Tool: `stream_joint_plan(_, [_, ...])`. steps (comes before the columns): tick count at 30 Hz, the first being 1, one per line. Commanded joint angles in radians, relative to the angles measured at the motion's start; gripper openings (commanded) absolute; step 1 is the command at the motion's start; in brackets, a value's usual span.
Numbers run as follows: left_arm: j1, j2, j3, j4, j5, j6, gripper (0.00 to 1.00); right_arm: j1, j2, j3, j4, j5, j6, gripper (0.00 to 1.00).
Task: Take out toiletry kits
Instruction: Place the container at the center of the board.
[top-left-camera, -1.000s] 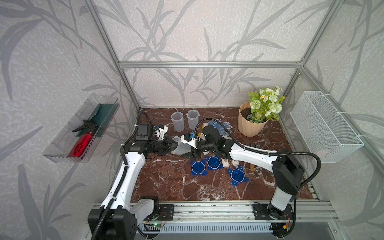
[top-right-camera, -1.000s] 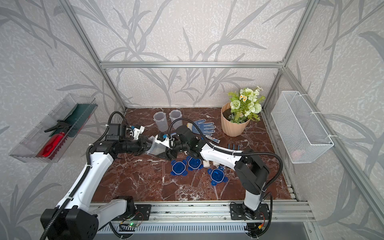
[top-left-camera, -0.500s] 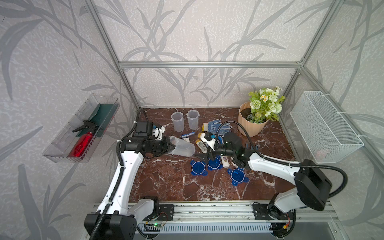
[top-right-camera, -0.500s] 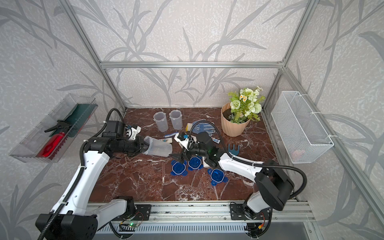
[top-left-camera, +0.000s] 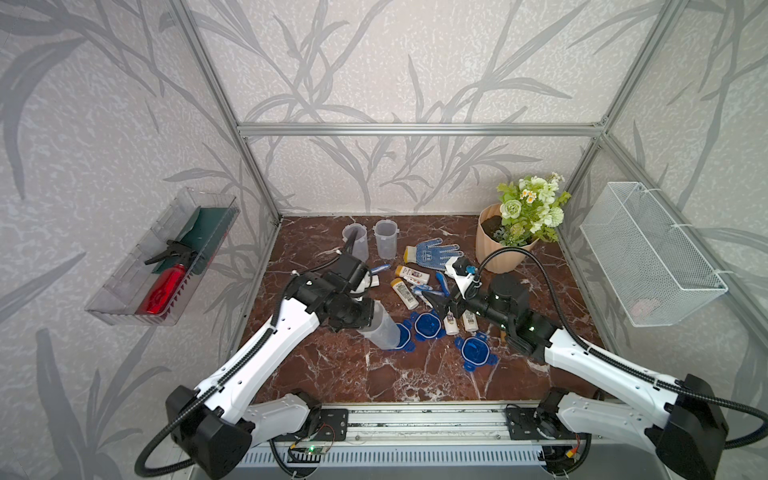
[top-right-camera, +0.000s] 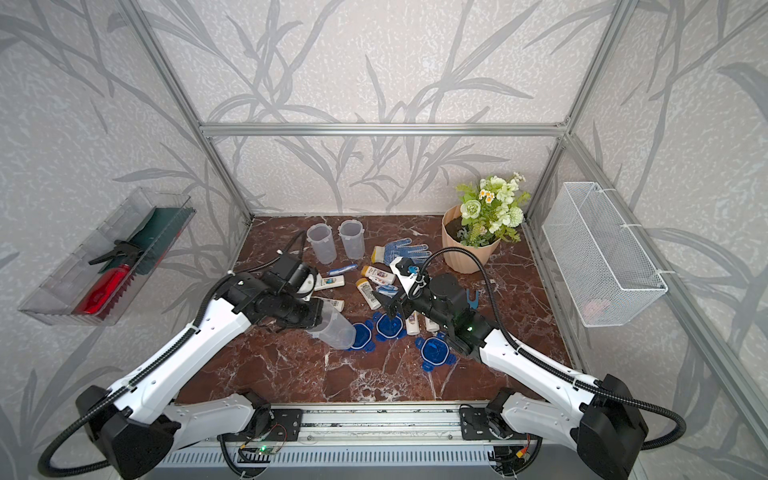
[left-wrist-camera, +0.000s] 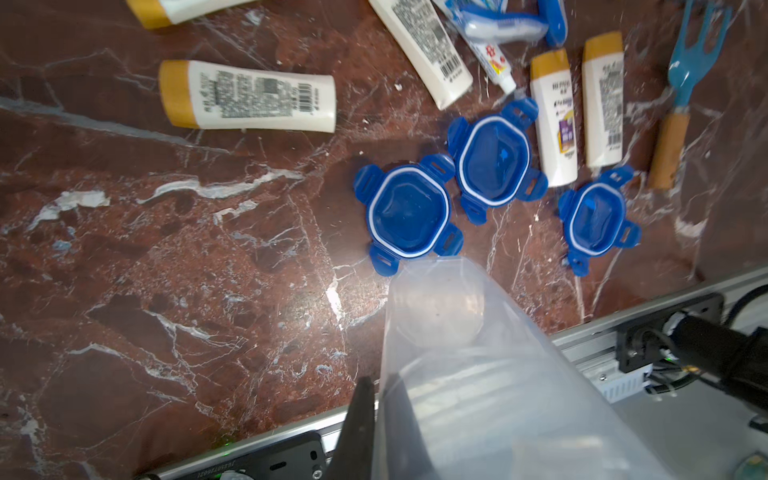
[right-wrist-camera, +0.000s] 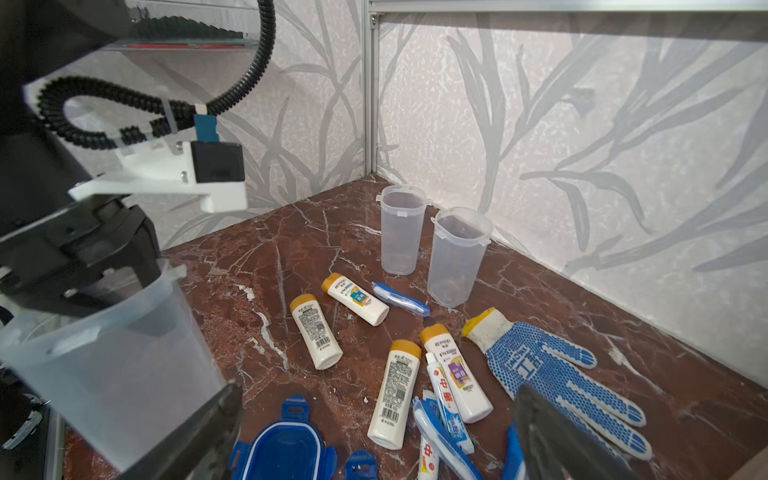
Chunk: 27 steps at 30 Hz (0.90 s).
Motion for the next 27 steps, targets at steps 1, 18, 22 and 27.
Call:
stream_joint_plan(1, [-0.096,0.061,0.034,0.036,-0.111,-0.067,0.00,-0.004,-0.010,-0.006,-0.041,0.087,0.039,0.99])
stream_joint_plan(18, [-0.380,0.450,0.191,0.119,-0.104,-0.062,0.00,-0.222,-0.143,-0.071,-0.219,0.190,0.256,0.99])
stream_joint_plan(22, [-0.406,0.493,0.199,0.132,-0.097,-0.067,0.00,-0.229,-0.158,-0.076,-0.233,0.187,0.254,0.99])
stream_joint_plan(27, [-0.416,0.527,0.199,0.141,-0.128,-0.087,0.08,-0.230,-0.165,-0.089,-0.228,0.178,0.261,0.99])
